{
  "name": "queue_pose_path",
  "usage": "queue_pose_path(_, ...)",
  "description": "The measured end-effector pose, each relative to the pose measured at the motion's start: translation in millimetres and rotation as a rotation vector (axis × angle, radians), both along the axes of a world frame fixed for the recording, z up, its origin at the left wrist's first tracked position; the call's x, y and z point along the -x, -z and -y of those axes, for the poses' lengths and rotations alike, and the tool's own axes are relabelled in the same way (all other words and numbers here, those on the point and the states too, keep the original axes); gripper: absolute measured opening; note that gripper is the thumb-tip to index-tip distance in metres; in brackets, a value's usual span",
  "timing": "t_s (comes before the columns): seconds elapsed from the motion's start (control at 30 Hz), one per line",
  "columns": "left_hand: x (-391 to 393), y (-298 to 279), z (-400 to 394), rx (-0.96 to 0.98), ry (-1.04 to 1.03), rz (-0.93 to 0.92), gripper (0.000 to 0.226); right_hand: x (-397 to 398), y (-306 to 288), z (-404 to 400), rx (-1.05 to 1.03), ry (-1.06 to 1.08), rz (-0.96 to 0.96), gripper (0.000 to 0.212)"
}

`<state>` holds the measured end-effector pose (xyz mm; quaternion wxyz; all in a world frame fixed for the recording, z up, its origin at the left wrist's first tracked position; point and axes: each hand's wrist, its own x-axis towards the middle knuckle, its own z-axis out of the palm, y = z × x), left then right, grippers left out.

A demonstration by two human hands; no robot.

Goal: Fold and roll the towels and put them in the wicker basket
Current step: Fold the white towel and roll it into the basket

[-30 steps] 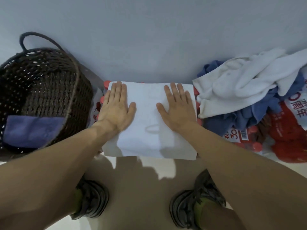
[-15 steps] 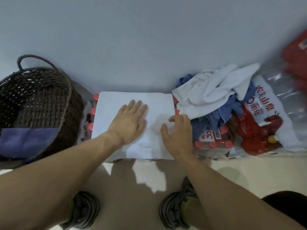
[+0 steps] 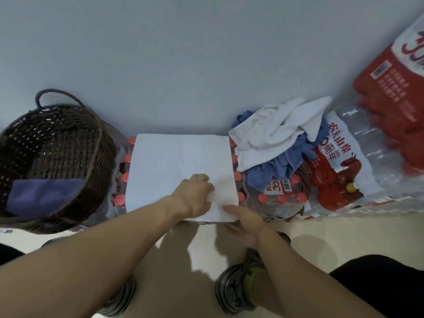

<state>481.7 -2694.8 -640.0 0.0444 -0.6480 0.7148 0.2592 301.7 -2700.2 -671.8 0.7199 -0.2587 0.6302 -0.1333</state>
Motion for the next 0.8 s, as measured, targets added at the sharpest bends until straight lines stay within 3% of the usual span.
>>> queue_pose_path(0.13,-6,-37,12,-0.194,0.034,0.029,0.06,-5,-42,35,-0.066,-0.182,-0.079,0.02)
queue_pose_path(0.27,-14,-75,21,-0.318,0.026,-0.124,0.078,-24,-94,73,0.069,-0.321,-0.142,0.02)
queue_pose_path(0.37,-14,-83,25,-0.238,-0.102,-0.32,0.051,-43,-120,92,0.125,-0.387,-0.121,0.015)
queue_pose_path(0.47,-18,-80,35,-0.057,-0.175,-0.314,0.015,-54,-133,105,0.09,-0.446,-0.092,0.022)
queue_pose_path(0.53,-27,-76,41,-0.031,-0.203,-0.314,0.019,-57,-137,111,0.105,-0.509,-0.128,0.025)
queue_pose_path(0.63,-41,-73,49,-0.126,-0.27,-0.369,0.029,-60,-138,124,0.48,-0.75,-0.334,0.033)
queue_pose_path(0.7,-46,-73,56,-0.174,-0.302,-0.435,0.034,-65,-139,129,0.719,-0.921,-0.334,0.043)
queue_pose_path(0.8,-50,-75,64,-0.214,-0.382,-0.591,0.022,-69,-131,130,0.693,-1.019,-0.225,0.045)
